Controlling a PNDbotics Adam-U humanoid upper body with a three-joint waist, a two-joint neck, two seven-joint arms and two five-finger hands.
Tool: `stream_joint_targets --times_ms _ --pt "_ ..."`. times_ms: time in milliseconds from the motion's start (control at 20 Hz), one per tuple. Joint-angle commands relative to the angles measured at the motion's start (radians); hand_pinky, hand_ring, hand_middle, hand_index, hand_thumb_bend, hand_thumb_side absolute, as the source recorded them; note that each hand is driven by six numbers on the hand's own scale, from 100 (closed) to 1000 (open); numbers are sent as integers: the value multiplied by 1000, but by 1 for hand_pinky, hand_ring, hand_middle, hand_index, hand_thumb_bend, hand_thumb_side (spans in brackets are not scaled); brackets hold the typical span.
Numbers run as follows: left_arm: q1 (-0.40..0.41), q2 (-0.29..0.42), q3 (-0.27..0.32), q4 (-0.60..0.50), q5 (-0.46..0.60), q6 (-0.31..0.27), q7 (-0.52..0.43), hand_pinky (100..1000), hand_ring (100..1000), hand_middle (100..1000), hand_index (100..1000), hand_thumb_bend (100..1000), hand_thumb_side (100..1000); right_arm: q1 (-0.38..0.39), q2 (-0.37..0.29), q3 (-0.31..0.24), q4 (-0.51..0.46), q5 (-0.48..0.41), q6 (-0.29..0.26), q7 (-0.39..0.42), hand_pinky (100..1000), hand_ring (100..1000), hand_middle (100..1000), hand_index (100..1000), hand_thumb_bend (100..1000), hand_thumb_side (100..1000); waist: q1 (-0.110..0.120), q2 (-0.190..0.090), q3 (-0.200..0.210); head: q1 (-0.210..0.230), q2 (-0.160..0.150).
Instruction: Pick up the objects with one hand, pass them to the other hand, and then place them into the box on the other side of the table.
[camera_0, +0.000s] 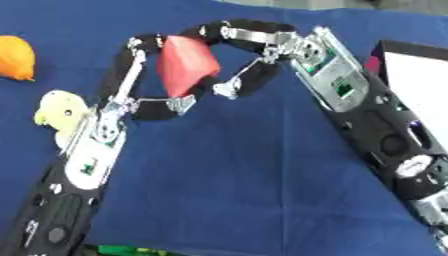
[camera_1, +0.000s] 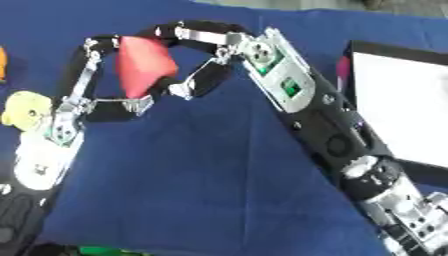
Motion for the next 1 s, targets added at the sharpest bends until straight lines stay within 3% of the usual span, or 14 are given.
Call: stream_joint_targets --times_ms 50,200,350,400,500,650,800,1000 --pt "-18 -1 -3 -4 -8 24 -13 798 606 533 689 100 166 -17 -19 -7 -29 -30 26 -17 958 1000 770 836 135 100 8 -19 0 -5 7" --pt "-17 0 -3 -2 -19 40 -24 816 642 575 734 100 134 -17 -22 -7 -36 -44 36 -22 952 1000 756 825 238 100 8 -19 0 -8 8" --pt "-16 4 -3 1 -39 52 -45 864 728 666 844 100 125 -16 -28 -8 -39 -51 39 -21 947 1000 748 815 315 100 10 -20 0 -7 8" --pt "-16 5 -2 4 -50 58 -53 877 747 687 862 100 155 -16 -29 -8 -39 -53 41 -22 946 1000 747 813 328 100 10 -20 0 -7 7" --pt "-16 6 0 5 -73 72 -62 897 780 720 901 244 315 -16 -31 -9 -38 -56 42 -25 944 1000 744 809 358 100 11 -21 -1 -8 6" --pt "-15 5 5 7 -95 98 -55 900 784 720 909 346 424 -15 -33 -11 -38 -59 45 -33 942 1000 739 803 382 100 13 -22 -3 -5 4" --pt "-15 5 6 8 -101 119 -43 898 781 716 913 366 462 -14 -35 -12 -38 -61 49 -43 940 1000 737 801 385 100 15 -24 -7 -5 1" --pt "-14 0 6 9 -74 125 -33 883 749 656 894 281 490 -10 -35 -13 -34 -58 52 -49 937 1000 739 804 388 100 16 -25 -10 -7 -9"
